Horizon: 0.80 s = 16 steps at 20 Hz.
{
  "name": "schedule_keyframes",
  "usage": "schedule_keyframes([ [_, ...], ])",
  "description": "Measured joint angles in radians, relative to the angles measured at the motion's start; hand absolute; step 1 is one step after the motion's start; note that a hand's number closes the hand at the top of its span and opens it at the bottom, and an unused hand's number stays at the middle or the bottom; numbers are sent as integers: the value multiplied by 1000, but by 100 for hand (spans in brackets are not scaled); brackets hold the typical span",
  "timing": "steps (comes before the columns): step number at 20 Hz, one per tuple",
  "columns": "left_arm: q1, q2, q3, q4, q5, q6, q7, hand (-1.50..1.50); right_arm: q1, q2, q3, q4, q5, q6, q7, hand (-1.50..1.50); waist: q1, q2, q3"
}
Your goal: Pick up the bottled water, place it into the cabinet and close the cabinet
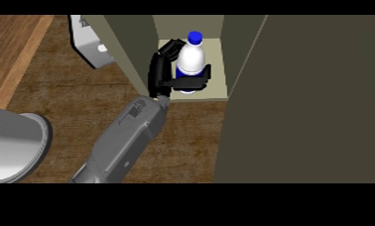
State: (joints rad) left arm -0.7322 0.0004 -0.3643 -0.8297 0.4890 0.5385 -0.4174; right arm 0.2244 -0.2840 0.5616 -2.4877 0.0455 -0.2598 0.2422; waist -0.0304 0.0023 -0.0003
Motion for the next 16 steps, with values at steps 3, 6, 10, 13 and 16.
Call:
schedule_keyframes([
  [3,-50,0,-8,71,51,41,-24,150,29,-15,-13,0,-5,13,-31,-150,-6,1,0],
  [6,-88,0,11,163,60,43,-58,150,43,-25,-35,0,-13,28,-49,-150,-6,2,0],
  [10,-164,0,44,283,69,57,-85,150,69,-30,-47,1,-24,43,-78,-150,-10,4,0],
  [13,-197,0,49,367,69,81,-116,150,58,-27,-48,1,-27,48,-72,-150,-17,8,0],
  [16,-241,2,78,448,61,89,-145,150,61,-32,-56,-1,-31,58,-77,-150,-20,9,0],
])
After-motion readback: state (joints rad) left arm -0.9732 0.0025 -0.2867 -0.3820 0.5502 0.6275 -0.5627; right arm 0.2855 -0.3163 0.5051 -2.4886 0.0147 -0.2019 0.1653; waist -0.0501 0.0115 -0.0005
